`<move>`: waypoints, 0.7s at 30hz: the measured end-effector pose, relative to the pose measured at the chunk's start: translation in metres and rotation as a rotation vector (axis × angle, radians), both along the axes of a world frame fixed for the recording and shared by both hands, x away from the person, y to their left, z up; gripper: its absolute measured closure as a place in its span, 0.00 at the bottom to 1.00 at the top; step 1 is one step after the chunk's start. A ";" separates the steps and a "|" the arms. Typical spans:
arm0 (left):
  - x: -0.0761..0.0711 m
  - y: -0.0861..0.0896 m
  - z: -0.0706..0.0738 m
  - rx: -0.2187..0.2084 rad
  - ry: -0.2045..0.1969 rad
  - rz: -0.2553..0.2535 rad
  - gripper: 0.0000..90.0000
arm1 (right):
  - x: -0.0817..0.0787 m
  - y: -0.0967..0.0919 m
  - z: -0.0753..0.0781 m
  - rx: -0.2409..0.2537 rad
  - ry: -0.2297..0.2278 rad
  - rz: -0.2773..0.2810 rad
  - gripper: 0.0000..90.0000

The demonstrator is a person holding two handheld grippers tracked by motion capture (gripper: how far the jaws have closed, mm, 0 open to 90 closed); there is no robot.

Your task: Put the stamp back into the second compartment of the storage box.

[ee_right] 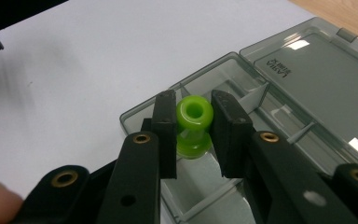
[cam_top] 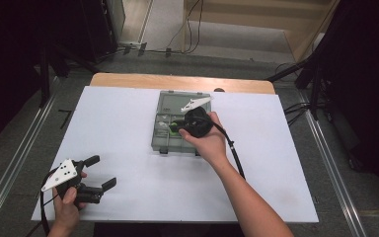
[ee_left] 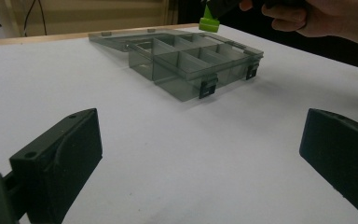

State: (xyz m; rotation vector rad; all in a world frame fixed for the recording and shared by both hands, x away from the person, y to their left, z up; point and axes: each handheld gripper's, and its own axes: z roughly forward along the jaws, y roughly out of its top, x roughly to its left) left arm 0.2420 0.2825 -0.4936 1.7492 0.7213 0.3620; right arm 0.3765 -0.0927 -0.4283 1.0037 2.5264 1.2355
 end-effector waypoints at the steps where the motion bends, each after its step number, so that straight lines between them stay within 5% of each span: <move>1: 0.000 0.000 0.000 0.000 0.000 0.000 0.00 | 0.002 0.000 0.001 -0.003 -0.007 0.003 0.79; 21: 0.000 0.000 0.000 -0.004 0.000 -0.002 0.00 | 0.023 0.002 -0.002 -0.020 -0.005 -0.051 0.79</move>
